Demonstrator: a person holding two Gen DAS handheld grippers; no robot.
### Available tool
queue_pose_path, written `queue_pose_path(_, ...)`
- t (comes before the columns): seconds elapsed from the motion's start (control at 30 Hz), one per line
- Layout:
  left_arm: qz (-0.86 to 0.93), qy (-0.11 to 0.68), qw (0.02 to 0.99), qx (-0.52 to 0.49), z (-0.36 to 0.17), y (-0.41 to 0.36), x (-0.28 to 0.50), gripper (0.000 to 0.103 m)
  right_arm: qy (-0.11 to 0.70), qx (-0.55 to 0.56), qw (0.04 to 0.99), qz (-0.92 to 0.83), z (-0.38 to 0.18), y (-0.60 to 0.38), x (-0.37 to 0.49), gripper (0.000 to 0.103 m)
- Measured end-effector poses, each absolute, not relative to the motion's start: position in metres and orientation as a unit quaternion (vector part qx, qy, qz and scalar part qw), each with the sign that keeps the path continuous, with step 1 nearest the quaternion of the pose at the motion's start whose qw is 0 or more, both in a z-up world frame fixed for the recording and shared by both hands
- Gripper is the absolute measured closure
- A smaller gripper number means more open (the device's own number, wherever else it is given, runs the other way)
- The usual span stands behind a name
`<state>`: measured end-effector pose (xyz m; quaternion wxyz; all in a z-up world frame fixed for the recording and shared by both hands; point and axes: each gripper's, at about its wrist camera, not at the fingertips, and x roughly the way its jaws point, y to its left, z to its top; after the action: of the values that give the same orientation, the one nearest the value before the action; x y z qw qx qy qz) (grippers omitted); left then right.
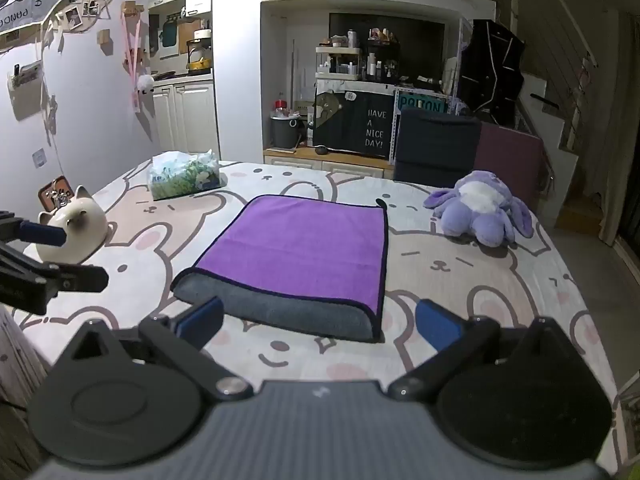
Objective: Fold towel
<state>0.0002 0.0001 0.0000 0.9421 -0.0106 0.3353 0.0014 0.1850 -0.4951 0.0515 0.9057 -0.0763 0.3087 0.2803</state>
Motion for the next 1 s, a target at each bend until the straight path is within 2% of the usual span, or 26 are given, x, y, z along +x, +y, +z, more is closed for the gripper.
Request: queue_pose_path(1.0,0.002,0.335,0.942,-0.008,0.0,0.0,0.0002,0.0,0.312,-0.08,0.904,0.28,0.051,-0.4945,0.1852,0.0)
